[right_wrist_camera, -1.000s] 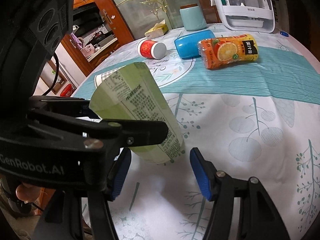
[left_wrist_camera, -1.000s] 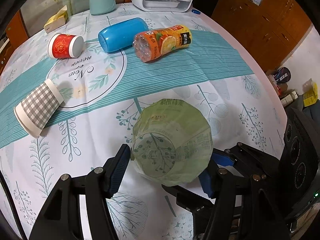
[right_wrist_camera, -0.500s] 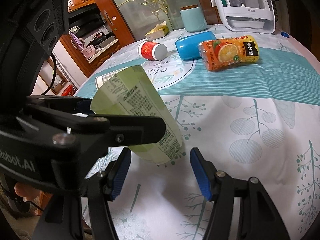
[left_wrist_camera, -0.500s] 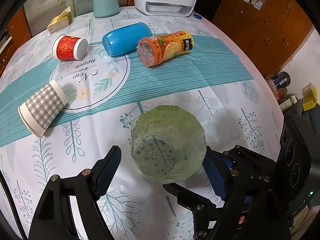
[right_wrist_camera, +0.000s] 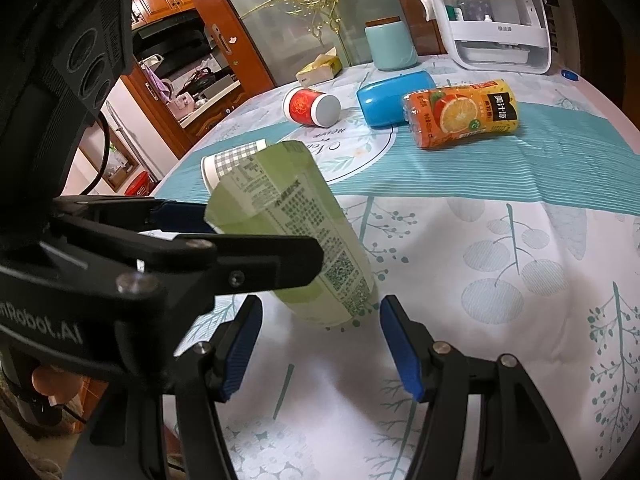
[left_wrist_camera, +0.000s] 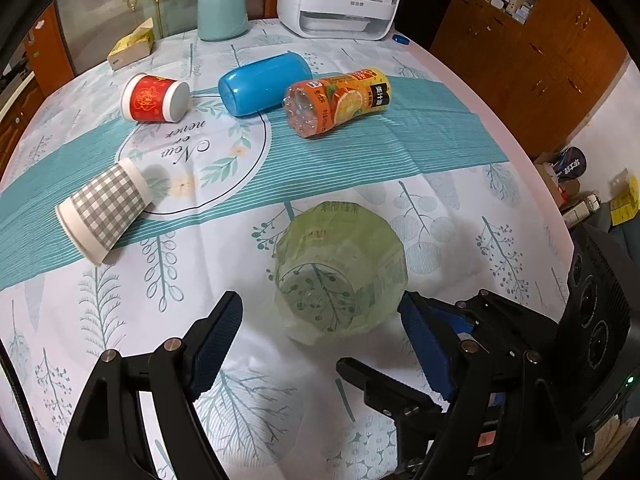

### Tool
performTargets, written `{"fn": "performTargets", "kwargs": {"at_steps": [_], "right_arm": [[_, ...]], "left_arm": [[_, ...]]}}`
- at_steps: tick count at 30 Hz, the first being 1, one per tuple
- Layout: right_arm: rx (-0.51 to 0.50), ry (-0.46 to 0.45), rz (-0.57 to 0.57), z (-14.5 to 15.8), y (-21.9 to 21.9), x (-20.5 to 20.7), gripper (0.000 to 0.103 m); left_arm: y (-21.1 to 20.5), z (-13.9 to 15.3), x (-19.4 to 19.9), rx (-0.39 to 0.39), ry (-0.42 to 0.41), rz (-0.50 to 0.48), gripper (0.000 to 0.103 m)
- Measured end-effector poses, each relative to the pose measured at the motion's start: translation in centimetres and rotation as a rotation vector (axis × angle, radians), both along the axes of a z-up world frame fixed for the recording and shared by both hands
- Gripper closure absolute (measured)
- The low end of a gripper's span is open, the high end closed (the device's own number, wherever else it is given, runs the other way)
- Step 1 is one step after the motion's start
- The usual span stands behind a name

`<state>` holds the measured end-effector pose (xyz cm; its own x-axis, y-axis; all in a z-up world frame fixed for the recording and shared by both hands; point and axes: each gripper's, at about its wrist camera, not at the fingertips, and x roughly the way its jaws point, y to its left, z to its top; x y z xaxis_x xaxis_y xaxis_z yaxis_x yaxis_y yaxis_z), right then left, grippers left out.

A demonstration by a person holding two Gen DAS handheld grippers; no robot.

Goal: Flip cup upright
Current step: 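Lower the upright green cup onto the table and open the right gripper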

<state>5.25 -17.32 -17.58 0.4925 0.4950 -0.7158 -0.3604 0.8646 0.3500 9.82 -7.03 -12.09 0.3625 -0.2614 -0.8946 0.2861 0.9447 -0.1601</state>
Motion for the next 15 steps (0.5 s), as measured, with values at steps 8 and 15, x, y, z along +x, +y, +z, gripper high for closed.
{"fn": "performTargets", "kwargs": {"at_steps": [8,15], "right_arm": [[-0.004,-0.014,-0.014,1.7,0.1,-1.6,0.041],[-0.005,-0.007,-0.069,3.7,-0.6,-2.5,0.041]], "left_arm": [[1.4,1.7,-2.1,0.014,-0.041,0.055,0.023],[3.3,3.9,-4.3,0.03,-0.123,0.131,0.022]]}}
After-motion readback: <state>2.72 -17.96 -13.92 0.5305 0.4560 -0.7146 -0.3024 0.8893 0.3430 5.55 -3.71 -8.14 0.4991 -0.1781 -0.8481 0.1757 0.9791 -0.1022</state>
